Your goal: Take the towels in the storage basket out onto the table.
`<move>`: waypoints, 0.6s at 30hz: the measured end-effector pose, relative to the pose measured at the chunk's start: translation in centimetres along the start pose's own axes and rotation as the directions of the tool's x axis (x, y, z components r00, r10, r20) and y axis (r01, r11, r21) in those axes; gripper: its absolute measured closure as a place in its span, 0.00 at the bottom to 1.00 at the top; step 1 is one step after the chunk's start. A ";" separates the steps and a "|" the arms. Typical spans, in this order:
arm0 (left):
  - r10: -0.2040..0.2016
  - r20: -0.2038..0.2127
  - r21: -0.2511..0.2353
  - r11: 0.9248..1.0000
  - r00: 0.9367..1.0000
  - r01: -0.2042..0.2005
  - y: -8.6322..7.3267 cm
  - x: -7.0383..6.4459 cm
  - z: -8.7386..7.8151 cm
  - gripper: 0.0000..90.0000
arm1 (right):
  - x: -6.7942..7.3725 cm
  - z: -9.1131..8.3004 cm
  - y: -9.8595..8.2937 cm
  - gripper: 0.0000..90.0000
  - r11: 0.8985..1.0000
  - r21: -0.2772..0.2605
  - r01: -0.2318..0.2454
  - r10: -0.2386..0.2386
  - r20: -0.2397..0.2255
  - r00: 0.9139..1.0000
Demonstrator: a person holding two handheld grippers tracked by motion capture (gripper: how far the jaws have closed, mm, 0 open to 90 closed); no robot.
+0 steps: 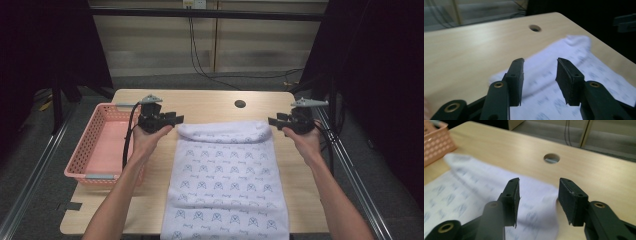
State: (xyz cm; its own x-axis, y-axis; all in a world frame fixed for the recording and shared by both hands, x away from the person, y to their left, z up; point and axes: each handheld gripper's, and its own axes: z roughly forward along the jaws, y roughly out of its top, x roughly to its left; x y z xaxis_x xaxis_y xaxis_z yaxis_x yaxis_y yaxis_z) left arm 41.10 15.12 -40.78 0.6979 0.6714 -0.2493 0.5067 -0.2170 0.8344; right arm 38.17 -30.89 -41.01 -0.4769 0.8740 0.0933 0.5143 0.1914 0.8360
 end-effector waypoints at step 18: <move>0.128 0.189 0.329 0.926 0.974 -0.186 -13.8 -8.1 -1.8 0.70 | 7.7 -4.6 -13.8 0.53 0.959 0.256 0.122 -0.061 -0.234 0.970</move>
State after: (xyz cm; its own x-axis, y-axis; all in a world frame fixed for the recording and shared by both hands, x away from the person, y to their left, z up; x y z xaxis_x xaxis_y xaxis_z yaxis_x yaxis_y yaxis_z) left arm 27.60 13.93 -49.38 0.8401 0.4920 -0.2282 0.5057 -0.5585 0.6575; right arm 24.10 -28.87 -49.34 -0.6612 0.7316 0.1660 0.6174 0.4049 0.6745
